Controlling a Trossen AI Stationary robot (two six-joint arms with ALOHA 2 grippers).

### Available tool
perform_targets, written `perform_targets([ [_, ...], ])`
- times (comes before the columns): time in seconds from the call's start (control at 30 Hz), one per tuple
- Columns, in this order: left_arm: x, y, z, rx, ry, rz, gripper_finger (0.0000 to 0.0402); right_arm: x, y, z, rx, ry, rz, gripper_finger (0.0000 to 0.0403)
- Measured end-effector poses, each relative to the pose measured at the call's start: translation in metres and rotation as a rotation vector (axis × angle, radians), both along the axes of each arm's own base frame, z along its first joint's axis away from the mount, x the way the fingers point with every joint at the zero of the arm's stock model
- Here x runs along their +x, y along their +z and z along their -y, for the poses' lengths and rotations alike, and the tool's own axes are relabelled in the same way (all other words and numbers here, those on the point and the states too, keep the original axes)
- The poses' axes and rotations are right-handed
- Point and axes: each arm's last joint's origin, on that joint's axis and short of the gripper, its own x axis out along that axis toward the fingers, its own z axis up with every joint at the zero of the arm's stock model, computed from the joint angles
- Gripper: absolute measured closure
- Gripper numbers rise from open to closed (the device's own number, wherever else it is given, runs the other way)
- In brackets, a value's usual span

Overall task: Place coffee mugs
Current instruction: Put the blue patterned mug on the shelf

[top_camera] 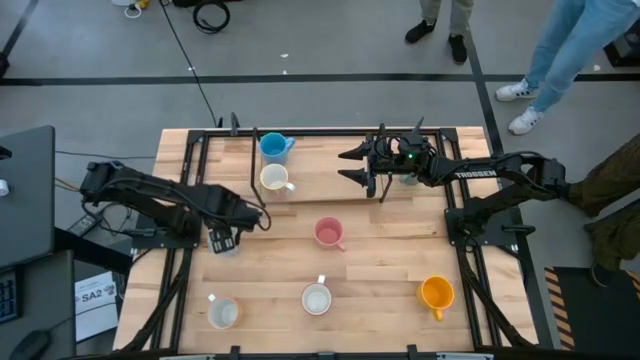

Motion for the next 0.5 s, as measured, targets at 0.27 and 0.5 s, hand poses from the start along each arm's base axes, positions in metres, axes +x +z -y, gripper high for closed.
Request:
perform_targets([
  [0.27, -0.004, -0.019, -0.001, 0.002, -0.001, -0.014, 0.0212, 0.000, 0.000, 0.000, 0.000, 0.000, 0.000, 0.0153],
  [0.5, -0.002, -0.020, 0.000, -0.001, 0.007, 0.014, 0.0212, 0.000, 0.000, 0.000, 0.000, 0.000, 0.000, 0.0153],
])
